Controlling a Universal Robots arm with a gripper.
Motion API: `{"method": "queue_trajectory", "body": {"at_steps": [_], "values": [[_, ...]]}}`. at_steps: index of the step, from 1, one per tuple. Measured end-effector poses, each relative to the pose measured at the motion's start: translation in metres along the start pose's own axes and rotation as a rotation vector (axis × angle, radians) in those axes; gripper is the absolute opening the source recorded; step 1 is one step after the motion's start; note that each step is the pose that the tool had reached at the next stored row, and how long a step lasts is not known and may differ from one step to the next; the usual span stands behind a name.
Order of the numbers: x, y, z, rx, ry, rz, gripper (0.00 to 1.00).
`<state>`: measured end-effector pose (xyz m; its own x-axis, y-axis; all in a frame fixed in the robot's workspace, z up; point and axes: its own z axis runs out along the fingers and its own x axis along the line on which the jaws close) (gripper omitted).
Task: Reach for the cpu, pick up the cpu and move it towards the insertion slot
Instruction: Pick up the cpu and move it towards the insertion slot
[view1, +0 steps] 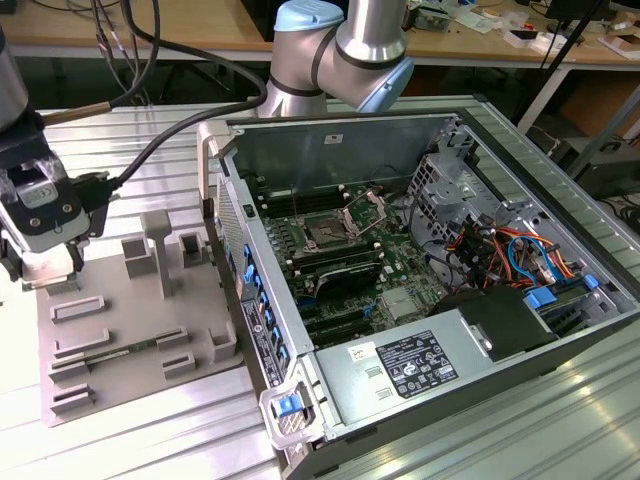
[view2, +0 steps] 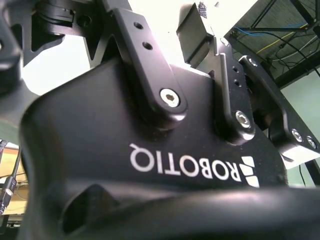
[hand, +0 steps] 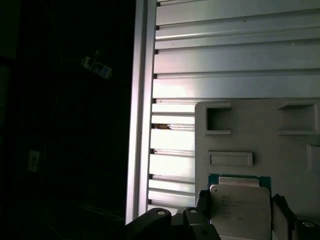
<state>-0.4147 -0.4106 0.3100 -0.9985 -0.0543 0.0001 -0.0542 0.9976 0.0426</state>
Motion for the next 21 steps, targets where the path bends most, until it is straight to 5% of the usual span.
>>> {"method": "queue_trajectory", "body": {"at_steps": [21], "values": [[0.0000,0.0005,-0.0064,-0.0001,0.0000,0.000,0.55]]}}
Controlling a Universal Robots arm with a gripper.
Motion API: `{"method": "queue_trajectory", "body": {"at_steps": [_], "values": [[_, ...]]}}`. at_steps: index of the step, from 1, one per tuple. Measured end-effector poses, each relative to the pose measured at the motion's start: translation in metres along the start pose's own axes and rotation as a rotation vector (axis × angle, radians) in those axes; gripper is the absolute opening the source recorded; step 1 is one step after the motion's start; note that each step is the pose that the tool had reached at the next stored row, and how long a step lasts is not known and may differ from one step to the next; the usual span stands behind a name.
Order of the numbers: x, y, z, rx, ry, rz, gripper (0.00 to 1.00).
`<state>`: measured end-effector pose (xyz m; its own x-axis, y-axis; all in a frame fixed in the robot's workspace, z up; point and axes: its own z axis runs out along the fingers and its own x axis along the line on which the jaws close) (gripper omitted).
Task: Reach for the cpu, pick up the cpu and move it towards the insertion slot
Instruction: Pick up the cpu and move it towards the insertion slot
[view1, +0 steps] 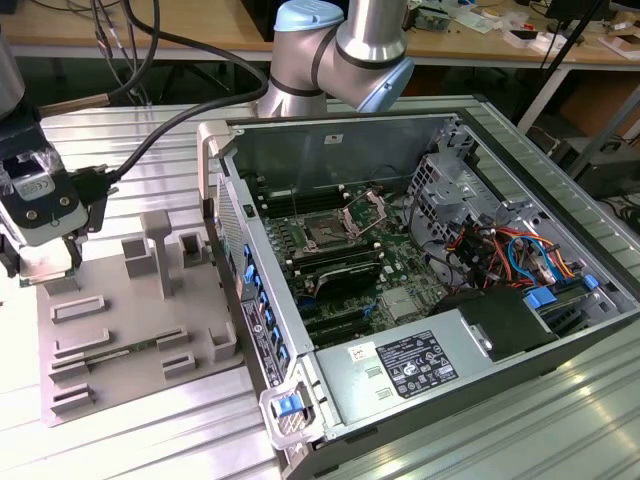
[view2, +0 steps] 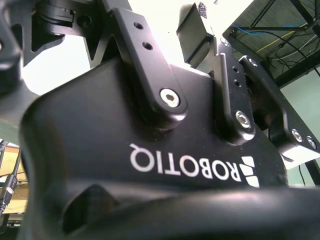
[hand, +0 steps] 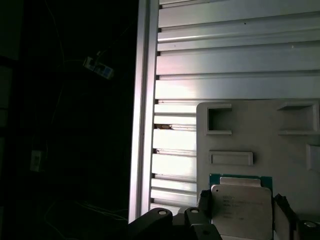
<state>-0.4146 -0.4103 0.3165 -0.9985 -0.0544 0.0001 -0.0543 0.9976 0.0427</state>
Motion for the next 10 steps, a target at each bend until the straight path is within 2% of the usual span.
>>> {"method": "queue_trajectory", "body": {"at_steps": [10], "values": [[0.0000,0.0002,-0.0046,0.0000,0.0000,0.000,0.55]]}}
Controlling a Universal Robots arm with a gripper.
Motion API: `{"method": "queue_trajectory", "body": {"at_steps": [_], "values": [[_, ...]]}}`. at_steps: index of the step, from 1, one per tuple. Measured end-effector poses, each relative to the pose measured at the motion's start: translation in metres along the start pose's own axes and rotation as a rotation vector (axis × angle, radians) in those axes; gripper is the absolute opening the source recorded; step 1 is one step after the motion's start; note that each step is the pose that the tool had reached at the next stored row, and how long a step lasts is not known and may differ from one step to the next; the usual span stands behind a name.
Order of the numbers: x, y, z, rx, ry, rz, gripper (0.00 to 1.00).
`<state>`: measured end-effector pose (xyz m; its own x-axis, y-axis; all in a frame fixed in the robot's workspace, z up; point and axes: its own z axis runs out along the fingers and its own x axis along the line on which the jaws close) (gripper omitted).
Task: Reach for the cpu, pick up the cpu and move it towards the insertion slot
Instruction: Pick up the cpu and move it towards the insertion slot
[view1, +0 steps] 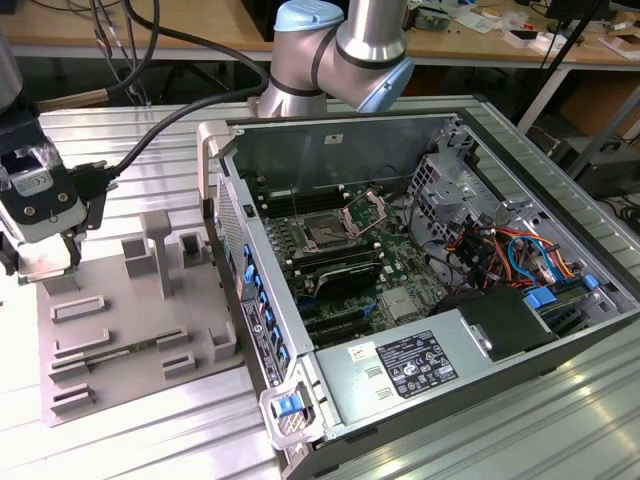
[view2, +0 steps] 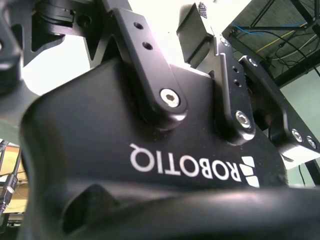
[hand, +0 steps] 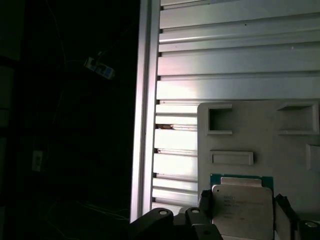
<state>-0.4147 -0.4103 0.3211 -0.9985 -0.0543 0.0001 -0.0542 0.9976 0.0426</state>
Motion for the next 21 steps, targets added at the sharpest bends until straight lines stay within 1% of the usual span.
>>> {"method": "queue_trajectory", "body": {"at_steps": [4,21], "values": [[0.0000,0.0002,-0.0040,0.0000,0.0000,0.000,0.55],[0.0000,0.0007,-0.0153,-0.0001,-0.0001,0.000,0.55]]}}
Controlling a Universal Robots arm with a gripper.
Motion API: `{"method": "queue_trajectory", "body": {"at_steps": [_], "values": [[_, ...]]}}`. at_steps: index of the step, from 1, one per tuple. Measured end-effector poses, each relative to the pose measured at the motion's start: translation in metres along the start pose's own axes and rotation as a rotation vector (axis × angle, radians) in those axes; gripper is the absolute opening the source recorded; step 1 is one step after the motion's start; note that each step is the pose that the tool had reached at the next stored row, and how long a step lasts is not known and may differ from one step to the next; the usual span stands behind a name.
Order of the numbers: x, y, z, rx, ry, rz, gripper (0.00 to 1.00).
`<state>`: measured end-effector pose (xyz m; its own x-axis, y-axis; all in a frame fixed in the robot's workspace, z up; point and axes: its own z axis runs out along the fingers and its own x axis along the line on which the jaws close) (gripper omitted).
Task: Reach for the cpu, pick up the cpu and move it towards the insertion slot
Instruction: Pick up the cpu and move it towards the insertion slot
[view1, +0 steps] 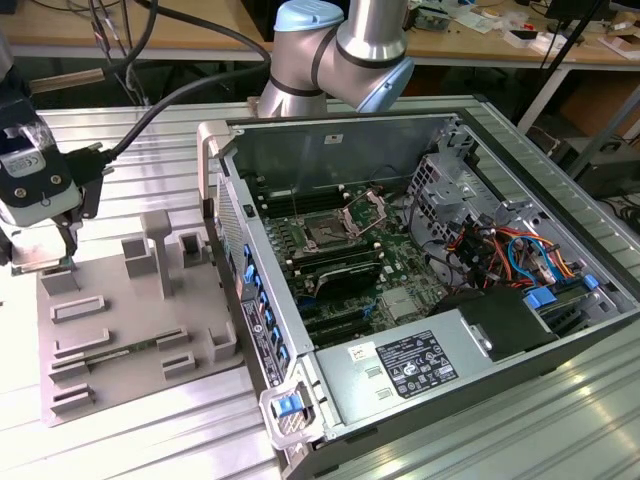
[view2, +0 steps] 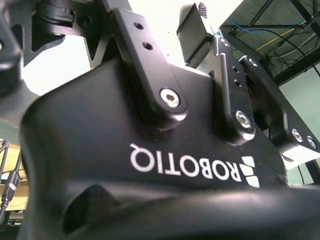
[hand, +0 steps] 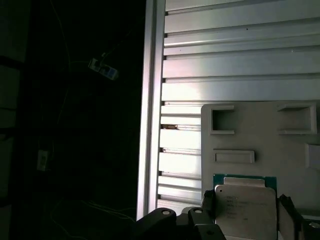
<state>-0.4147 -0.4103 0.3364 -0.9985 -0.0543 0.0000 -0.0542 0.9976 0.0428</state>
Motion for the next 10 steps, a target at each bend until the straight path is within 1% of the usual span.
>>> {"method": "queue_trajectory", "body": {"at_steps": [10], "values": [[0.0000,0.0002,-0.0056,0.0000,0.0000,0.000,0.55]]}}
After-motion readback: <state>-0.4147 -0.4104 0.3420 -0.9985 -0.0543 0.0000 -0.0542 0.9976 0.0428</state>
